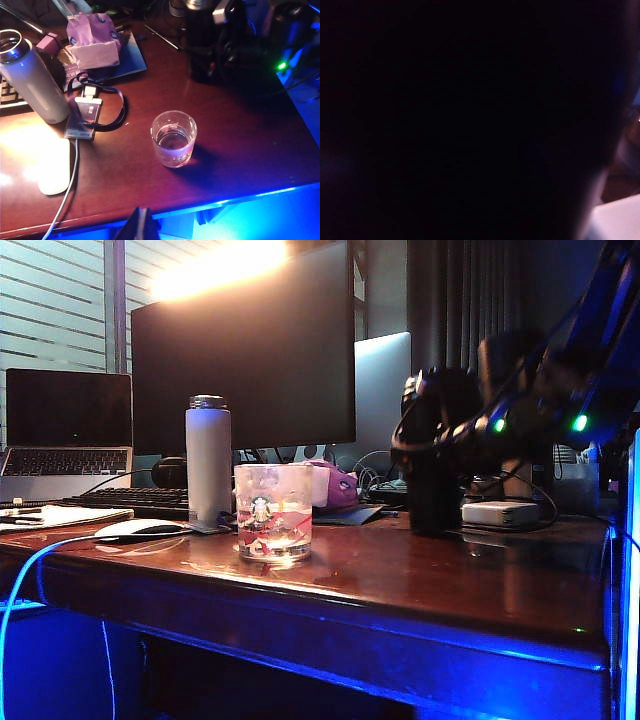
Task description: Pick up the black thermos, pour a little water from inside into the glass cup, then place the black thermos back on the table.
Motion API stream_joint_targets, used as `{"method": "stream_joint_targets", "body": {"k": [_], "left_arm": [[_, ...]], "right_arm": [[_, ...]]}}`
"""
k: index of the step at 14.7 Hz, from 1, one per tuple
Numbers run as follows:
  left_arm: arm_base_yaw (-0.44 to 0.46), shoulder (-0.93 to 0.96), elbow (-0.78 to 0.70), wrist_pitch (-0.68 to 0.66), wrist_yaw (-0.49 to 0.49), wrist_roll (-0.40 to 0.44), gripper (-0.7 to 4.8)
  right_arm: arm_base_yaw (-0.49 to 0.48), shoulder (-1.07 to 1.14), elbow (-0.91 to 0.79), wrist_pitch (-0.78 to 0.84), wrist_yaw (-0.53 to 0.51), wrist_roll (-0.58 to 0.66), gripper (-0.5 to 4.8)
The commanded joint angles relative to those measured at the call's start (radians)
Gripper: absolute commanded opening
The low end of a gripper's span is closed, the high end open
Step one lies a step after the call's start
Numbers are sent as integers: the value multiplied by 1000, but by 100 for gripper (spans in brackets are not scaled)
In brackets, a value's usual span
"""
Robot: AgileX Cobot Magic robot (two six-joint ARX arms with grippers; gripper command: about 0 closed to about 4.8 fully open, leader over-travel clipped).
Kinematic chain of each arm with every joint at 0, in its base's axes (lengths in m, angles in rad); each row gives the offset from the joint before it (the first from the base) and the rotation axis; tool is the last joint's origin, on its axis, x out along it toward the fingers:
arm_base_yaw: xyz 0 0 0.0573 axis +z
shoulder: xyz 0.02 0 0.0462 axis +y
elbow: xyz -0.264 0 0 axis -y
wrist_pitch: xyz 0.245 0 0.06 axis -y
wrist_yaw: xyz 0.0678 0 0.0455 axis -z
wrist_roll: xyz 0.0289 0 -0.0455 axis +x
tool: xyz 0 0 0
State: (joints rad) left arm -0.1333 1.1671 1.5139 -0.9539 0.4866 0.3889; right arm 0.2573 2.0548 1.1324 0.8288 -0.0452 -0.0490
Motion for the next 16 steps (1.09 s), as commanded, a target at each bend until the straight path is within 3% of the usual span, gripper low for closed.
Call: {"method": "stream_joint_targets", "body": {"k": [1,5,7,10,16], "left_arm": [[0,-2,3,13,4,3,-3],[0,-2,3,12,5,3,-3],[0,-2,3,13,4,3,-3],[0,-2,3,12,5,3,-3],[0,-2,3,13,5,3,-3]], "right_arm": [[2,-138,-43,46,12,-42,0],[71,-253,-77,-77,23,-190,0],[144,-253,-77,-110,82,-197,0],[221,-249,-77,-158,138,-303,0],[278,-225,-77,-278,209,-489,0]]}}
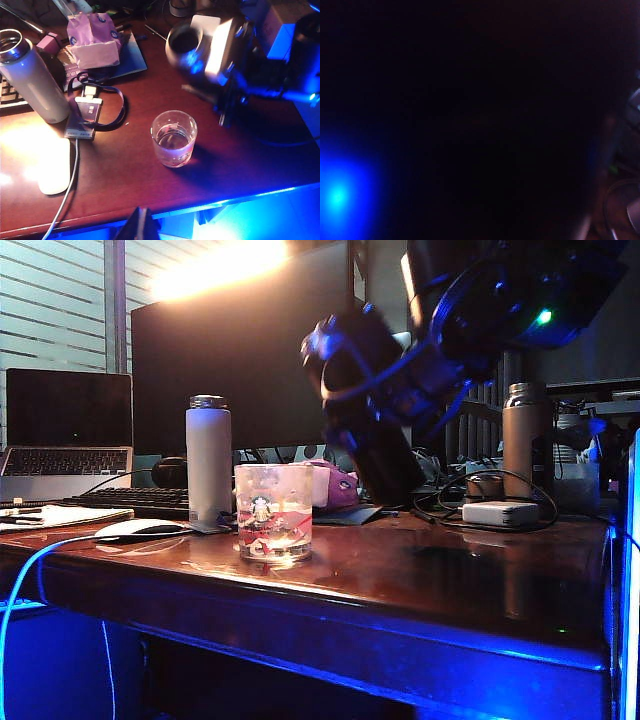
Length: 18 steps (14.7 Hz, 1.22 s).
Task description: Pick up the black thermos, pour a little water from inside into the glass cup, then place the black thermos back on the table.
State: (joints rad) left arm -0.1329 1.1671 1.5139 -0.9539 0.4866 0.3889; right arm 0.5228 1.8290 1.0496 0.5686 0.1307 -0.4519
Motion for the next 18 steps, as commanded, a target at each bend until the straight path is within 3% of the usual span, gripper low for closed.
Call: {"method": "stream_joint_targets", "body": {"k": [1,3,9,14,18], "left_arm": [[0,-2,3,13,4,3,-3],[0,-2,3,13,5,3,-3],[0,-2,3,12,5,3,-3],[0,-2,3,12,4,3,-3],[0,-2,3,12,4,3,-3]], "right_arm": [[18,6,6,-44,55,-141,0],[30,18,6,-79,63,-230,0],[33,32,6,-150,71,-335,0],[33,32,9,-182,166,-467,0],[33,21,14,-114,166,-469,0]]}}
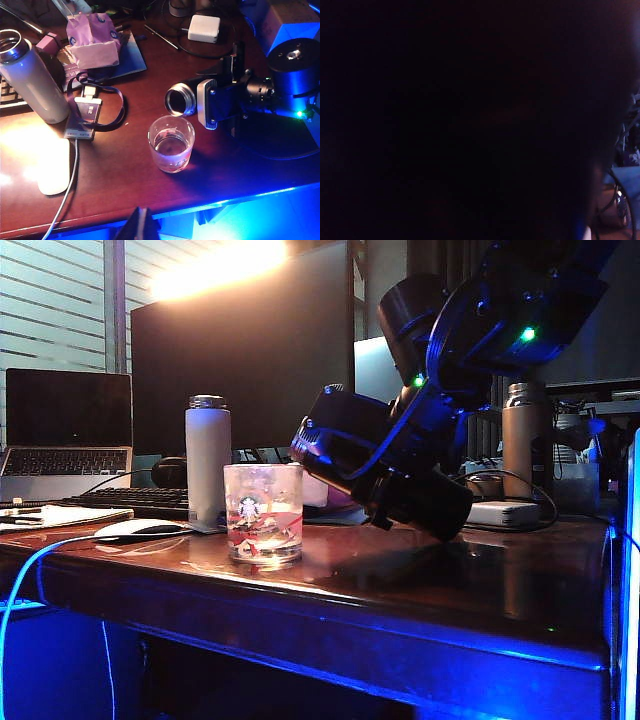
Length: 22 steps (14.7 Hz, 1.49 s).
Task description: Pick up the black thermos, pour a little water from inside into the glass cup, then place the black thermos back on the table.
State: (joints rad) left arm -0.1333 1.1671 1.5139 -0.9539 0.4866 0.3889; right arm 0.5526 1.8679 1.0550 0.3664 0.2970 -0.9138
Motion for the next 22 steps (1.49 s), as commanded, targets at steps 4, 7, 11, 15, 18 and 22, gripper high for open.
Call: {"method": "stream_joint_targets", "body": {"k": [4,7,11,15,18,22], "left_arm": [[0,-2,3,12,4,3,-3],[0,-2,3,12,4,3,-3],[0,-2,3,12,4,3,-3],[0,-2,3,12,4,3,-3],[0,-2,3,12,4,3,-3],[0,-2,3,12,4,3,-3]], "right_arm": [[3,-44,20,117,-4,-7,0],[9,-45,34,110,-4,-12,0],[41,-55,39,104,-7,-103,0],[61,-55,48,107,1,-208,0],[67,-55,48,105,30,-293,1],[67,-55,48,104,94,-370,1]]}}
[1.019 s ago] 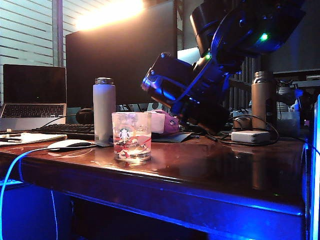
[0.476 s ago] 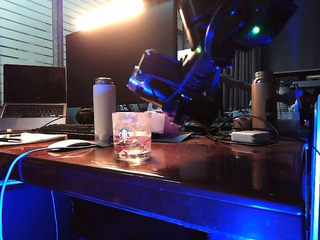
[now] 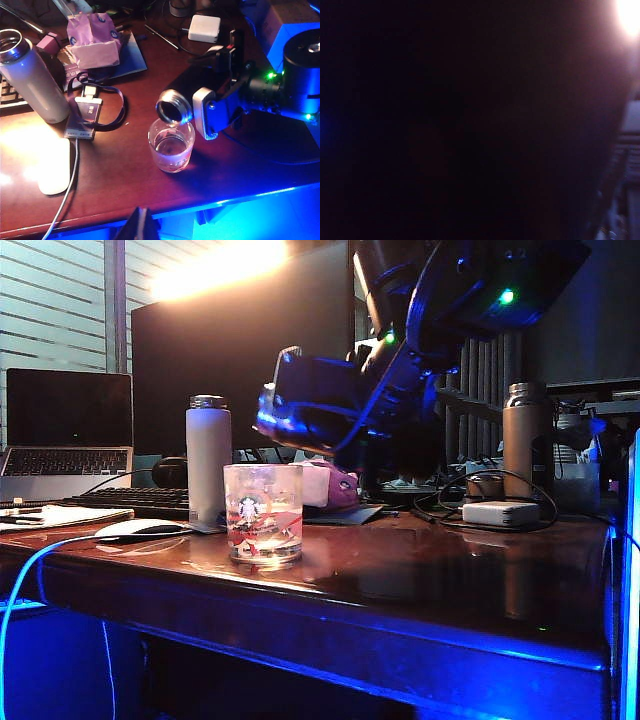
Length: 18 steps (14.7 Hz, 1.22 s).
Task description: Pick up the black thermos, pour a little water from inside into the glass cup, then place the black thermos back on the table.
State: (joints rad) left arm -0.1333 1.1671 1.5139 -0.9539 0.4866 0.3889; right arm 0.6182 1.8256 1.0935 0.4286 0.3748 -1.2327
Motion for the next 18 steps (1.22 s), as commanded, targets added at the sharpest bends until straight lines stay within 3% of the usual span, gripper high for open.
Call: {"method": "stream_joint_targets", "body": {"k": [1,3,7,18], "left_arm": [[0,-2,3,12,4,3,-3],[0,-2,3,12,4,3,-3],[0,-2,3,12,4,3,-3],[0,-2,3,12,4,3,-3]], "right_arm": [[1,-13,10,41,16,-78,1],[1,-13,10,40,16,-85,1],[0,-13,12,39,27,-262,0],[-1,-13,26,40,27,-340,0]]}}
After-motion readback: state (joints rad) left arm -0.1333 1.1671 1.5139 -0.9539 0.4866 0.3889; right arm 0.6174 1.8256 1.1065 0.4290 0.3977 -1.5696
